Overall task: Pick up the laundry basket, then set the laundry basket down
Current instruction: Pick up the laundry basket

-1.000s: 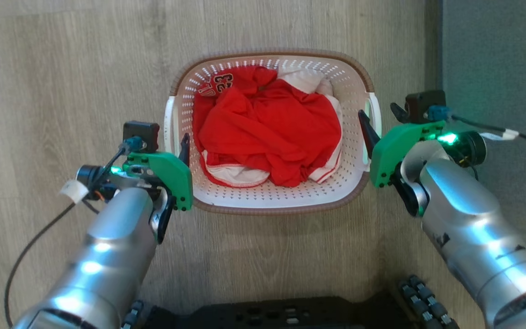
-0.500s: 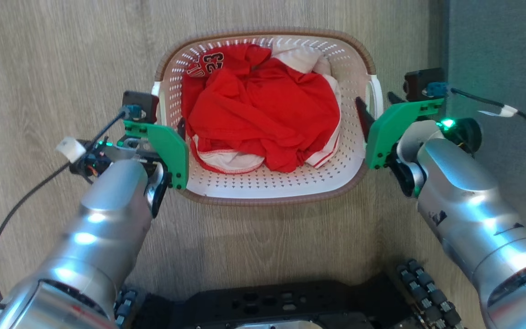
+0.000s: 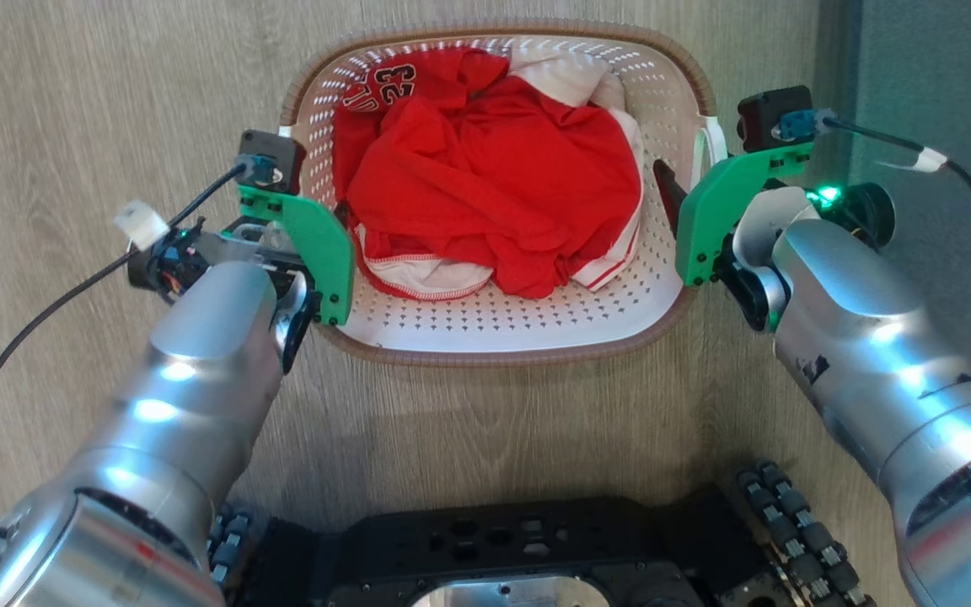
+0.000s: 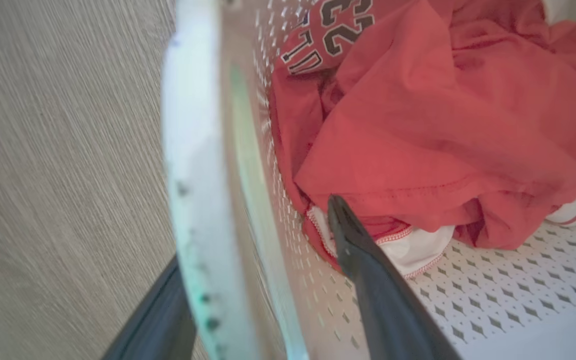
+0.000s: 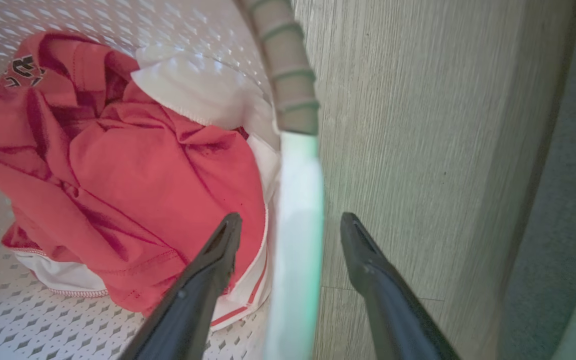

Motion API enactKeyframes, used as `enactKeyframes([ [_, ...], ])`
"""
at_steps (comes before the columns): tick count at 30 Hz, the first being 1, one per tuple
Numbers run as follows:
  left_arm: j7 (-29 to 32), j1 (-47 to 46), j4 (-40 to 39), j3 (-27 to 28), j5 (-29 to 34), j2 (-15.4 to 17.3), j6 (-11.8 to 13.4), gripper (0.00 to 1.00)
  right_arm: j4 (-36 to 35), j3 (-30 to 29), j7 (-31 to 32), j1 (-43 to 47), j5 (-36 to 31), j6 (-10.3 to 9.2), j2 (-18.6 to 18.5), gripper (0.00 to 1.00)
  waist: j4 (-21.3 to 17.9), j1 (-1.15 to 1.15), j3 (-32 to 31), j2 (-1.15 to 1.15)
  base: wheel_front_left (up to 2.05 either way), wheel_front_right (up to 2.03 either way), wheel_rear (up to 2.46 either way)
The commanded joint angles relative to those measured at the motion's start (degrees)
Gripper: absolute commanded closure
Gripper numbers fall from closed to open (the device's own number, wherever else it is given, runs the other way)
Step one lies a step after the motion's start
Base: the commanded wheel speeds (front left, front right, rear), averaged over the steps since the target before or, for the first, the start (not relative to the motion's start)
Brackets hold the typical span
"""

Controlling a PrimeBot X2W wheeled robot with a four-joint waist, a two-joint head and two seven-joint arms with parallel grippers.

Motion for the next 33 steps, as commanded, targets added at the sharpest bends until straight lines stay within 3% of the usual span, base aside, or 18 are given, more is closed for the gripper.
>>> enactKeyframes([
  [1, 0.5, -0.1, -0.5, -0.3, -0.8, 1.1, 0.0, 0.00, 0.5, 1.3, 0.2, 1.9, 0.6, 0.41, 0.5, 0.00, 0.2, 0.00, 0.6, 0.00, 0.00, 0.00, 0.00],
  [28, 1.3, -1.1, -1.7, -6.9, -7.2, 1.1, 1.3, 0.00, 2.6, 7.1, -1.0, 0.9, 6.0, 0.41, -0.1, 0.00, 0.9, 0.00, 1.6, 0.00, 0.00, 0.00, 0.00],
  [29, 1.1, -1.0, -1.8, -6.9, -7.7, 1.1, 1.4, 0.22, 2.6, 7.3, -1.0, 0.9, 6.3, 0.41, 0.0, 0.05, 0.9, 0.00, 1.6, 0.00, 0.00, 0.00, 0.00],
  [30, 1.0, -1.0, -1.9, -6.8, -8.3, 1.1, 1.4, 0.61, 2.6, 7.5, -0.9, 1.0, 6.5, 0.41, 0.0, 0.56, 1.0, 0.00, 1.6, 0.00, 0.00, 0.00, 0.00],
  [31, 0.8, -1.0, -2.0, -6.9, -8.7, 1.1, 1.4, 0.95, 2.5, 7.7, -0.8, 1.0, 6.7, 0.41, 0.0, 1.00, 1.0, 0.00, 1.6, 0.00, 0.00, 0.00, 0.00],
  [33, 0.7, -1.0, -2.1, -7.3, -9.3, 1.1, 1.4, 1.00, 2.5, 8.4, -0.6, 1.0, 7.0, 0.41, -0.2, 1.00, 1.1, 0.00, 1.7, 0.00, 0.00, 0.00, 0.00],
])
